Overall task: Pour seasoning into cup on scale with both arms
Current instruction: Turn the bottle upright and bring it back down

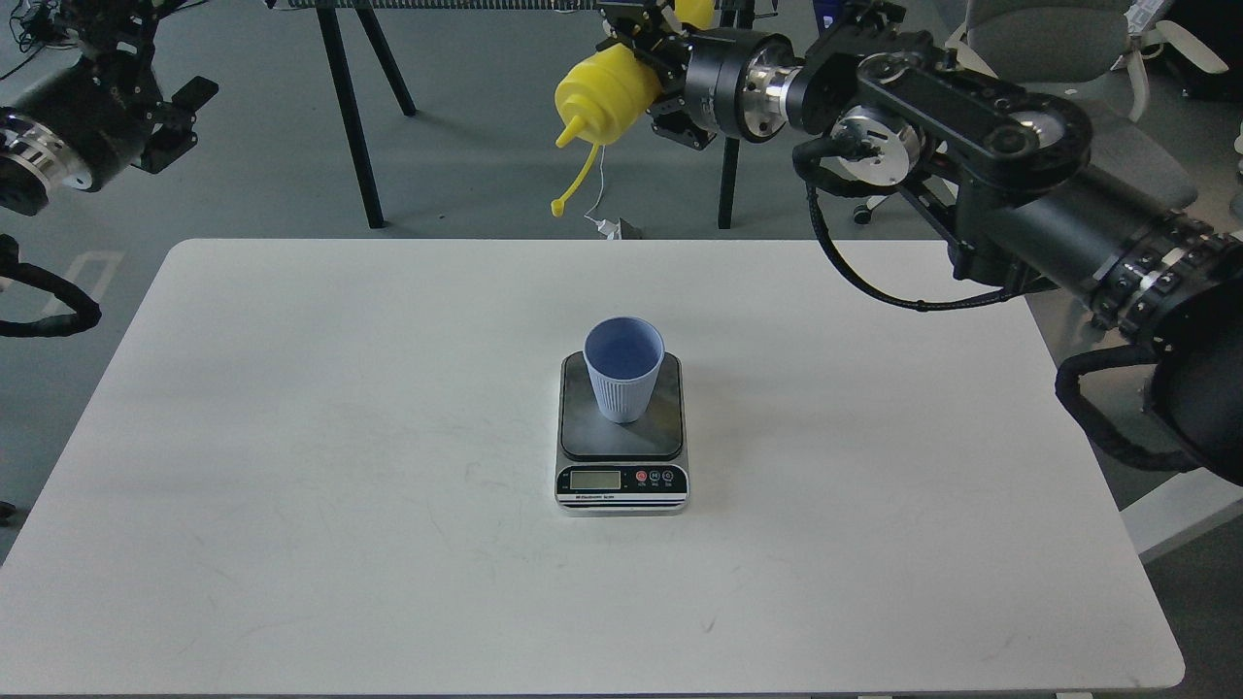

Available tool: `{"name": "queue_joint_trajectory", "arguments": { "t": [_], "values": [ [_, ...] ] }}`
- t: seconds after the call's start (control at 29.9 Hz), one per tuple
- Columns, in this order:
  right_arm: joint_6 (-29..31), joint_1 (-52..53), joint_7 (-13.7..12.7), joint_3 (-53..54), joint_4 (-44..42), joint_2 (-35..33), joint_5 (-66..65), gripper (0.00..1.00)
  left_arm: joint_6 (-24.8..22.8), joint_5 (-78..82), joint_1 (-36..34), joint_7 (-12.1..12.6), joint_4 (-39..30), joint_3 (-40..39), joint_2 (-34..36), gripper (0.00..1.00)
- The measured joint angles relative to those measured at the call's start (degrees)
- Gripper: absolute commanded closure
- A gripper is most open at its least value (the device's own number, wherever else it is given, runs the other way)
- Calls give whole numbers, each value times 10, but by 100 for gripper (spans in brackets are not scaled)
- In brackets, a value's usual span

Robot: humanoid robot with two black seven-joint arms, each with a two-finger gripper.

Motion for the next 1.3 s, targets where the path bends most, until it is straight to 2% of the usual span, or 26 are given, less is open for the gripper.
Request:
{"name": "queue_joint_trajectory", "arguments": {
  "t": [0.23,0.47,0.63,0.8,0.97,1.3],
  "values": [
    [30,-33,-48,143,2,-83,243,98,0,1,0,0,0,4,2,1],
    [48,-117,-58,242,2,-174,414,98,0,6,0,0,0,5,2,1],
    [73,-242,-65,347,6,-202,467,98,0,8,0,0,0,7,-2,1],
    [77,-396,-65,431,61,-199,477,98,0,10,1,0,0,8,-10,1],
    [78,-517,-59,459,125,-165,494,98,0,12,7,0,0,8,-18,1],
    [78,-621,-45,460,135,-48,493,98,0,18,8,0,0,20,-20,1]
  ]
}}
